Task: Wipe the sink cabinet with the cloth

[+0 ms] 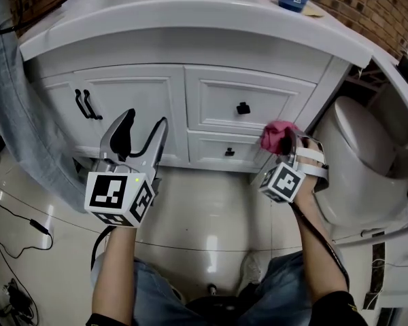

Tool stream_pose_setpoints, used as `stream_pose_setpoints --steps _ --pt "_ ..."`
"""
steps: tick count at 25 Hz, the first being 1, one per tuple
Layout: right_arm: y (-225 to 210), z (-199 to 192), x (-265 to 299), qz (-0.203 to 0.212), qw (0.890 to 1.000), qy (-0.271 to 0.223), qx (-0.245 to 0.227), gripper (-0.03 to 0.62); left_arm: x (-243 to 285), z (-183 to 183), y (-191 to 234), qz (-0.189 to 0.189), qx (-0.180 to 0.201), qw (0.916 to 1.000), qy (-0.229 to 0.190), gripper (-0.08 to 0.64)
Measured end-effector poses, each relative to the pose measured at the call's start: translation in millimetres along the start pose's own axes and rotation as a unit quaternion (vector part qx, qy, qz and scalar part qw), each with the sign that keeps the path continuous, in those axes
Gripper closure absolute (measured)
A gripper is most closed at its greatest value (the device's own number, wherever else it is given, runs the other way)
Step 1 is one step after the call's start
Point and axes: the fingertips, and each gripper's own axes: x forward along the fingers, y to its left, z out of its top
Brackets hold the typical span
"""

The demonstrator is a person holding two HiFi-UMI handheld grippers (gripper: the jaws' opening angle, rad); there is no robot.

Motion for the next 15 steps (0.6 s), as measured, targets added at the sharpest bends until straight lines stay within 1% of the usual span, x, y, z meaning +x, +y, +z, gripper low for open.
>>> stream_pose_setpoints --steps 3,5,6,8,10,12,15 --pt "-5.5 -14.6 2.5 -0.005 1.000 0.020 0.012 0.549 0.1 1.5 0.1 -0.003 0.004 1.0000 -0.001 0.285" --pt "-3.2 -11.4 2.5 -0.006 0.999 0.027 0.020 0.549 0.7 -0.7 4.2 0.001 -0.001 1.0000 0.001 0.285" --pt "3.6 -3.6 1.2 0.001 1.000 0.021 0.022 0.549 1.1 -1.6 5.7 0.002 -0.004 1.0000 0.002 0.285" --pt "23.9 31.2 -6.6 0.025 0.999 -0.023 0.015 0.549 1.9 -2.7 7.1 0.003 -0.005 1.0000 0.003 0.285" --pt "35.7 80.9 -17.9 0.030 0.996 -0.080 -0.002 0.549 3.1 -2.7 6.6 0.003 -0.003 1.0000 0.002 0.285" --pt "39.9 133.7 -29.3 0.030 0.990 -0.136 -0.009 0.549 3.7 -2.2 4.3 0.001 0.003 1.0000 0.002 0.285" --pt "40.3 207.9 -46.0 0.029 0.977 -0.211 -0.015 0.549 -1.4 -4.0 2.5 -0.001 0.020 0.9998 0.010 0.285"
